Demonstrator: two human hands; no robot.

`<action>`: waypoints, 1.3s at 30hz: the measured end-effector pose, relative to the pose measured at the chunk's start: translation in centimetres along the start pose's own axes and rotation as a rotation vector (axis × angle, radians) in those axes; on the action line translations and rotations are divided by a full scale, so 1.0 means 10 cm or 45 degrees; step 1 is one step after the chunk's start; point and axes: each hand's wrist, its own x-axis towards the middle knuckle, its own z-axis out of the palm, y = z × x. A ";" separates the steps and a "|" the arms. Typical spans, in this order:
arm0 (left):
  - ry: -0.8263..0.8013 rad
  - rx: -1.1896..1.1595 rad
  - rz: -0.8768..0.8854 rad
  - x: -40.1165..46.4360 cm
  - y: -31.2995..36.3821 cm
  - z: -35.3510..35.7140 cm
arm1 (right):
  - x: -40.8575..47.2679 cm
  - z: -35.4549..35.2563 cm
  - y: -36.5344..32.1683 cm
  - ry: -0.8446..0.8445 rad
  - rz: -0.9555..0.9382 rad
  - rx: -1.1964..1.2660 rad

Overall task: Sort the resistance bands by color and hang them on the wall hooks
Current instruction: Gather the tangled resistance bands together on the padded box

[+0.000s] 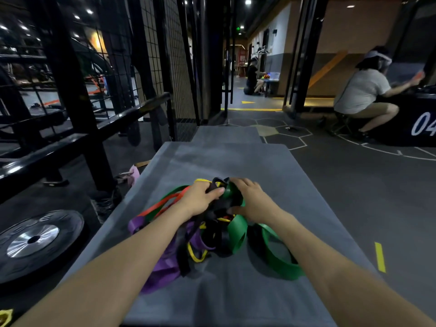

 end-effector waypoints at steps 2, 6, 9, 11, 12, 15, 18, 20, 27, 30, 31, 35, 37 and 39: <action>-0.023 -0.050 0.005 -0.03 0.01 -0.04 | -0.03 0.00 0.00 0.113 -0.048 -0.080; 0.023 -0.186 -0.004 0.00 -0.01 -0.10 | -0.04 -0.14 -0.10 0.335 -0.090 -0.013; 0.053 -0.335 -0.049 0.01 0.04 -0.12 | 0.00 -0.35 -0.15 0.302 -0.096 0.093; 0.056 -0.317 -0.064 0.01 0.03 -0.11 | -0.01 -0.40 -0.13 0.152 -0.142 0.083; 0.067 -0.299 -0.075 0.01 0.02 -0.09 | -0.03 -0.39 -0.12 0.093 -0.171 0.050; 0.094 -0.221 -0.115 -0.05 -0.01 -0.05 | -0.12 -0.25 -0.09 -0.034 -0.244 -0.062; 0.056 -0.196 -0.127 -0.15 -0.01 0.01 | -0.19 -0.16 -0.07 -0.110 -0.199 -0.072; 0.036 -0.168 -0.121 -0.20 0.02 0.04 | -0.21 -0.14 -0.09 -0.110 -0.171 -0.152; 0.177 -0.018 -0.114 -0.14 0.06 0.09 | -0.32 -0.18 -0.20 0.022 -0.183 -0.639; 0.327 0.006 -0.076 -0.05 0.11 0.00 | -0.34 -0.31 -0.26 0.406 -0.389 -0.396; 0.375 -0.046 -0.095 -0.03 0.14 -0.07 | -0.32 -0.38 -0.26 0.543 -0.439 -0.304; 0.460 -0.044 -0.176 0.07 0.13 -0.37 | -0.26 -0.78 -0.18 0.954 -0.348 0.055; 0.478 0.024 -0.177 0.10 0.11 -0.47 | -0.24 -0.91 -0.10 1.040 -0.258 0.157; 0.476 0.090 -0.176 0.13 0.12 -0.52 | -0.23 -0.95 0.01 1.112 -0.161 0.208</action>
